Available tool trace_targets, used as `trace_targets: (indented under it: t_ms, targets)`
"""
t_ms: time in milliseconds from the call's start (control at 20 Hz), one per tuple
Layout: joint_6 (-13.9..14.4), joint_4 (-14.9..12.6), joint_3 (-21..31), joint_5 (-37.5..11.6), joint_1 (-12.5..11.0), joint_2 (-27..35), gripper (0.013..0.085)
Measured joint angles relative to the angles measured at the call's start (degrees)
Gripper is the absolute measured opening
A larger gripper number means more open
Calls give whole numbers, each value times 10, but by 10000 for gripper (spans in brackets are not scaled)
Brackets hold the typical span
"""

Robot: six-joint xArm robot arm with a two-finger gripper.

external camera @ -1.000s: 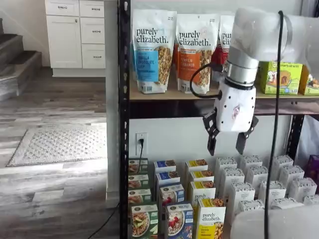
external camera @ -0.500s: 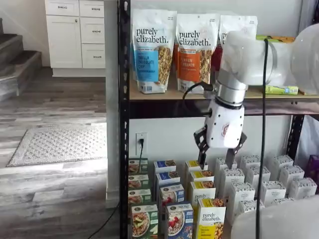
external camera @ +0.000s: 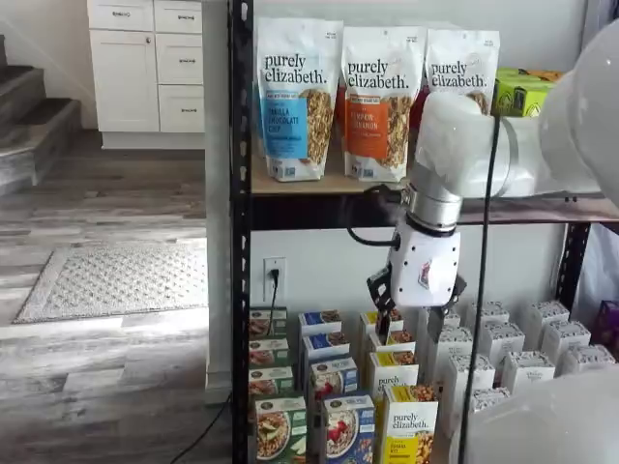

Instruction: Pick up the blue and white box that is on the bottom shelf, the second box from the left

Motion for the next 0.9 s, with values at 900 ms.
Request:
trace_targets:
  t_ms: [900]
  targets:
    - [13,-20,14,-155,8,130,850]
